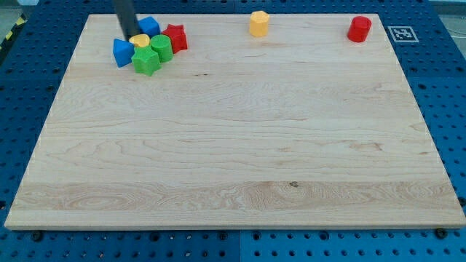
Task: Place the blue cube above the green circle
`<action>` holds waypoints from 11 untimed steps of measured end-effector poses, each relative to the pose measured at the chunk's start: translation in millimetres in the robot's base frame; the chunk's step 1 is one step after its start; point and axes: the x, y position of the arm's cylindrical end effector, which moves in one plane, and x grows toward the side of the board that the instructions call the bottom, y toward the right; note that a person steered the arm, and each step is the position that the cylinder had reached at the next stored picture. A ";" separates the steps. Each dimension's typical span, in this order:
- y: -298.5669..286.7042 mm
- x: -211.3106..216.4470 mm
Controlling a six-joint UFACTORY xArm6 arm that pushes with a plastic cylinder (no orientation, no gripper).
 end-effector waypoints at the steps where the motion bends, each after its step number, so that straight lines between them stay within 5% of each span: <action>1: -20.2 0.0; 2: -69.0 -14.9; 4: -37.9 -62.0; 9: -30.8 -65.5; 11: 50.8 -40.7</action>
